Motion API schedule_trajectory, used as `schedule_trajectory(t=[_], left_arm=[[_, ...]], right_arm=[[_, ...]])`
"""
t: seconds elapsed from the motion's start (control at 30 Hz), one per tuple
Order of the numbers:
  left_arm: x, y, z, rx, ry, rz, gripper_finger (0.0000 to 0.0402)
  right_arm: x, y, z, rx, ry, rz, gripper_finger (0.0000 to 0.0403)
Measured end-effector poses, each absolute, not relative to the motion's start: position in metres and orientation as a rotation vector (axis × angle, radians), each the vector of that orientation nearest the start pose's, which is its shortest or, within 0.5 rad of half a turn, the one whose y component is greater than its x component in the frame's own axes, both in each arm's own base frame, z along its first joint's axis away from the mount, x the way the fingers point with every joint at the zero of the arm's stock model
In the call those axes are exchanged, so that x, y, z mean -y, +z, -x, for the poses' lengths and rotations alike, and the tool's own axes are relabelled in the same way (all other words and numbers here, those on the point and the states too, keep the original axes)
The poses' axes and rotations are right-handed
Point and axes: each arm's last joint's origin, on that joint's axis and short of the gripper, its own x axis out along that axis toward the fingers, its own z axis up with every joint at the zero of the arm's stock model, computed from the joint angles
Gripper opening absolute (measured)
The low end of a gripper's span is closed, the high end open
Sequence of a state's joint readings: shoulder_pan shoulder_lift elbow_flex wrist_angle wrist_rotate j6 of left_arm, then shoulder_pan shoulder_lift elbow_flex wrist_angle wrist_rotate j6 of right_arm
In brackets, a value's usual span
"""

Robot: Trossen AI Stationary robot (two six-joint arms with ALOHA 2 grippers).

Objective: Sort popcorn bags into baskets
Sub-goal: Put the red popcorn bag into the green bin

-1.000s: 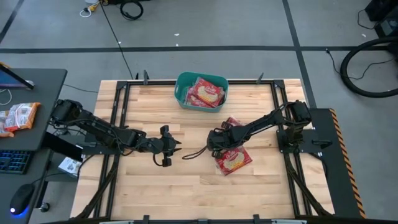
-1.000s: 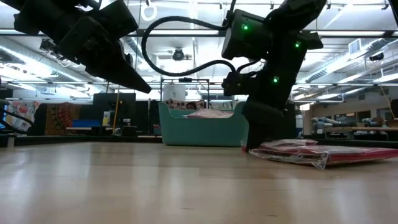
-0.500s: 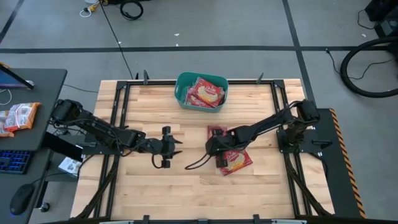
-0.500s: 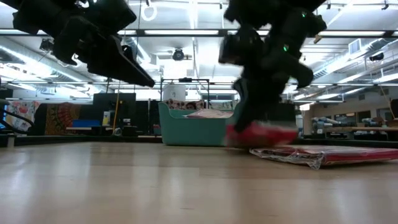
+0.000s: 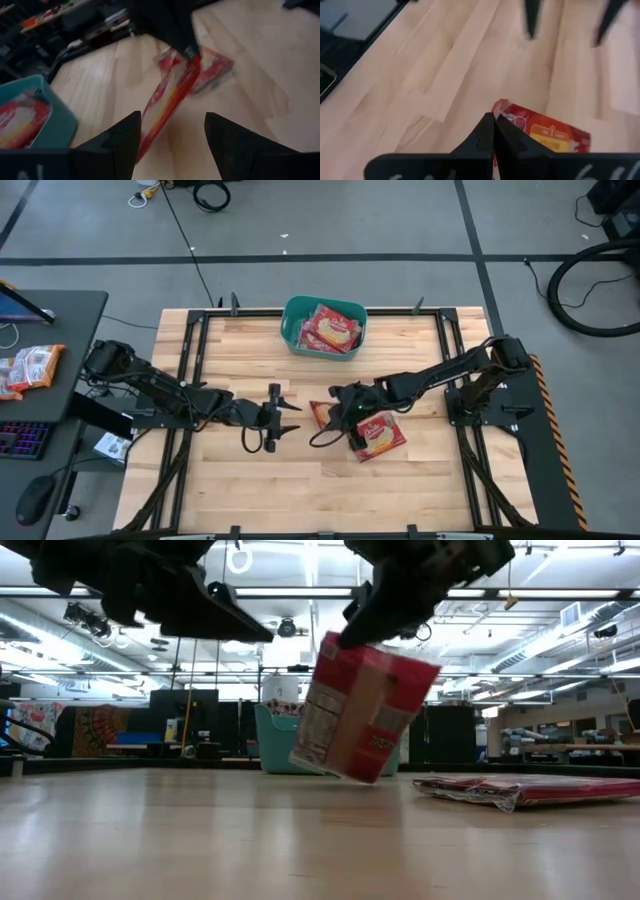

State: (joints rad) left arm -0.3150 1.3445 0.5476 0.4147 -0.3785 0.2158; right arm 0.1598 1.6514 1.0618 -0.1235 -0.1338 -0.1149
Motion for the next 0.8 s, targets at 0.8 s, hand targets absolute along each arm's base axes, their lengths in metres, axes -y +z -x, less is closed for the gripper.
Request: schedule_trajectory(t=[0.8], left_arm=[[0.067,0.159,-0.282,-0.354,-0.046,-0.241,0.0176]], right_arm=[[-0.046,0.247,-0.362,-0.365,0.342,0.117,0.0008]])
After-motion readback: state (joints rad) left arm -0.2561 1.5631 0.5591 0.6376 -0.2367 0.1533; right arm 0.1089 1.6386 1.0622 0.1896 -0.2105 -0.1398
